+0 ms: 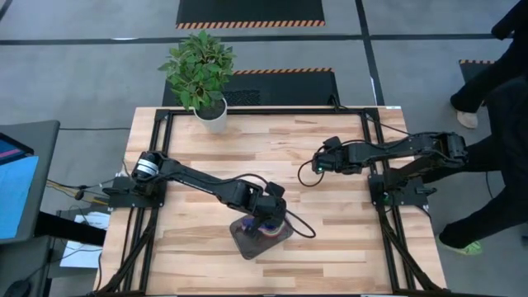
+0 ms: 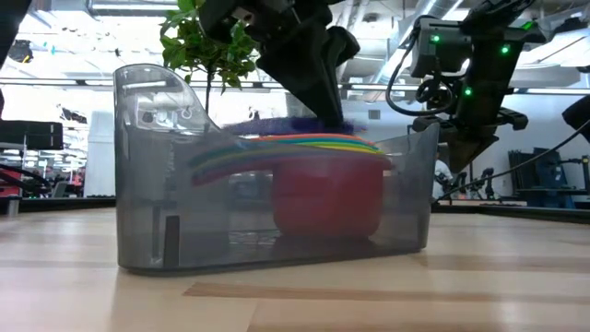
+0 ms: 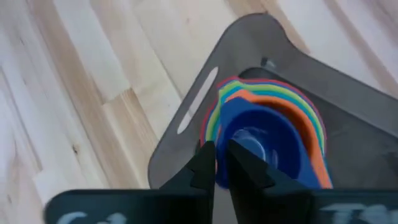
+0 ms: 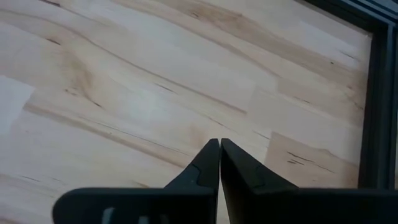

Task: Nest measuring cups in basket
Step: Stack the dark blue measuring cup on top of the orange measuring cup into the black bin, then adjust the black bin

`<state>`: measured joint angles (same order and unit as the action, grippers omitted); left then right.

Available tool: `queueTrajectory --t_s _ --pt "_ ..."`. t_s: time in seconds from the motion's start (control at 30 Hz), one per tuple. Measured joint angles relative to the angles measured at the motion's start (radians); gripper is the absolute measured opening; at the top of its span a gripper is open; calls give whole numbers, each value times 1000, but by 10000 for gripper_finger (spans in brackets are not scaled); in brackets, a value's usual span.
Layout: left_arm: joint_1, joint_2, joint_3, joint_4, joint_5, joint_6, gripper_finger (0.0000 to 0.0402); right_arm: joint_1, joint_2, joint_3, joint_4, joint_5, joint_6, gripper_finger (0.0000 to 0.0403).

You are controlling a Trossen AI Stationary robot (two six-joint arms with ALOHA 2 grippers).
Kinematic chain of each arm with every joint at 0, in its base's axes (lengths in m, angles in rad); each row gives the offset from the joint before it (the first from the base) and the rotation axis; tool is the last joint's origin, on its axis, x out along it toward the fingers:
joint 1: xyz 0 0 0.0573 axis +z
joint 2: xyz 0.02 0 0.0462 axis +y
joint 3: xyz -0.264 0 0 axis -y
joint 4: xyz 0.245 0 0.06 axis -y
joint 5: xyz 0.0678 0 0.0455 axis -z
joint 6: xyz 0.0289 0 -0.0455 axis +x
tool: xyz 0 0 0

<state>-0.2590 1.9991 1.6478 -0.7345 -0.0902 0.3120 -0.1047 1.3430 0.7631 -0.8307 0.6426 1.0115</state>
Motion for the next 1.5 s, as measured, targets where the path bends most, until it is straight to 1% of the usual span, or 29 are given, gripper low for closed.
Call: queueTrajectory --t_s 0.2,0.3,0.37,0.4,0.47,0.57,0.67,0.7,0.8,0.87,0.93,0.97,1.07,1.17,1.27,1.33,1.5 --pt "-1 0 0 13 3 5 58 0 0 0 -2 -9 0 25" --pt "-1 0 10 11 -1 -23 72 0 0 0 -3 -10 0 20" --pt "-3 0 50 -26 3 -75 76 0 0 0 -2 -11 -8 18" --pt "-5 0 76 -41 15 -112 77 0 0 0 2 -11 -23 18" --pt "-12 -5 115 -62 89 -176 76 0 0 0 20 -11 -58 21" --pt "-38 -1 117 -60 213 -262 70 0 0 0 76 -12 -116 24" --pt "-85 37 114 -59 235 -372 58 0 0 0 125 -16 -221 24" --pt "-107 42 111 -72 221 -410 53 0 0 0 134 -17 -249 22" --pt "-189 54 116 -9 135 -495 35 0 0 0 134 -39 -270 16" --pt "-244 59 116 5 65 -508 22 0 0 0 139 -63 -269 13" --pt "-283 77 116 72 14 -509 9 0 0 0 148 -90 -264 13" --pt "-299 82 115 75 -6 -512 5 0 0 0 160 -102 -264 14" --pt "-318 102 117 119 -68 -516 2 6 0 0 247 -154 -264 17" --pt "-323 136 116 106 -78 -546 0 23 1 0 389 -224 -270 14" --pt "-329 178 114 93 -74 -579 0 55 15 0 476 -248 -309 11" --pt "-335 200 114 105 -67 -599 0 72 21 0 480 -248 -301 11" --pt "-350 232 114 -14 -95 -659 0 107 20 0 446 -246 -253 16"
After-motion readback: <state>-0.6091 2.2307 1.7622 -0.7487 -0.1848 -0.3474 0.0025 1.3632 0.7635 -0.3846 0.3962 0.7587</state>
